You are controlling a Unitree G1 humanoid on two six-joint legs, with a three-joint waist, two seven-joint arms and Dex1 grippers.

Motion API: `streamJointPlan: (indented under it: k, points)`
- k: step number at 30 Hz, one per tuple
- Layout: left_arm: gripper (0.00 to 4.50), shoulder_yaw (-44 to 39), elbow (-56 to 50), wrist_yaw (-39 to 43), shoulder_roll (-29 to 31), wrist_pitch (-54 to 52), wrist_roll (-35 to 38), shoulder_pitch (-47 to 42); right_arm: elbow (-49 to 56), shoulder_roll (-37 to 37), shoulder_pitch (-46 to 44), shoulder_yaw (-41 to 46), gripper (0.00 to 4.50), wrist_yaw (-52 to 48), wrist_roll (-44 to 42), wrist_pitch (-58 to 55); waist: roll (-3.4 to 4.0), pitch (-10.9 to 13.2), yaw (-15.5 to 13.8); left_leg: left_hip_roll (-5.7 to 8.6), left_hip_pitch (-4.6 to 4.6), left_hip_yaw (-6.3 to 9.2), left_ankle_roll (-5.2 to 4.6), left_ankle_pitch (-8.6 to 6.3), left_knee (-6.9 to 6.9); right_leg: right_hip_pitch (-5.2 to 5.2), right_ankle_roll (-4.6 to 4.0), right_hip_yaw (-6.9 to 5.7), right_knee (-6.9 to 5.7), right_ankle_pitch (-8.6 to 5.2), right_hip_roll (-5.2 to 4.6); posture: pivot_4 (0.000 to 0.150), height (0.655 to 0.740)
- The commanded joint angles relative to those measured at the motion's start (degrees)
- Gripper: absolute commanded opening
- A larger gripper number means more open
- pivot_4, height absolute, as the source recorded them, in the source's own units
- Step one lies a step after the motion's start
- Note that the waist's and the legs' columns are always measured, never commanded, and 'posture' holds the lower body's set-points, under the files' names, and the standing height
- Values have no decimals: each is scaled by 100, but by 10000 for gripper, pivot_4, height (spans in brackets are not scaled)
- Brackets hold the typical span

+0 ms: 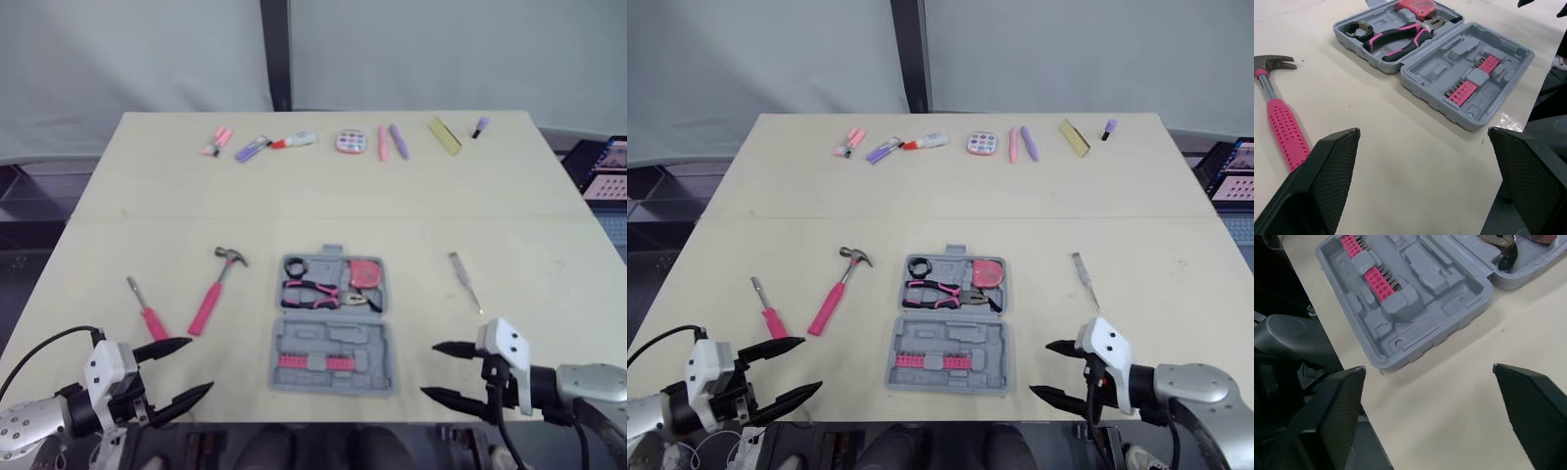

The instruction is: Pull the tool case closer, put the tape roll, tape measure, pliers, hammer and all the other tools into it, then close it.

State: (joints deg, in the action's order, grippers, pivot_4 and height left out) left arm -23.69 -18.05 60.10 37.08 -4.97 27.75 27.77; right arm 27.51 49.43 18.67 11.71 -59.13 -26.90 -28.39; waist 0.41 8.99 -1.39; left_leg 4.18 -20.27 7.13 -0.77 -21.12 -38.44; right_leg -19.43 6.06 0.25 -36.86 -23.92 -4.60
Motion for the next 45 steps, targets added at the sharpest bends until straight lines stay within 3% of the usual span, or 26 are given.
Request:
streamJointPlan:
  k: [1,20,28,39,45]
  points:
    - [45000,-78,-110,27,-33,102,132,42,49,6,46,91,44799,-38,-38,118,0,0,4,0,0,0,0,0,1,0,0,0,0,0,0,1500,7400]
    - [45000,92,-70,142,-76,569,5,-57,166,-55,281,233,44799,200,-51,165,0,0,0,0,0,-1,0,0,2,0,0,0,0,0,1,1500,7400]
    - [45000,293,-372,110,78,180,318,-456,201,-147,226,314,44799,381,-116,84,0,0,6,-1,0,-2,0,0,3,-2,0,0,-1,0,3,1500,7400]
    - [45000,1194,-700,-95,54,-470,428,-1599,368,-671,-176,1297,44799,1923,-117,-703,2,-2,43,-7,1,-10,0,0,5,-4,0,2,-30,0,14,1500,7400]
    - [45000,1478,-666,-292,35,-619,273,-2003,-184,-869,-1053,907,44799,2892,168,-1512,3,-3,80,-4,6,-14,0,0,0,-6,0,6,-46,0,11,1500,7400]
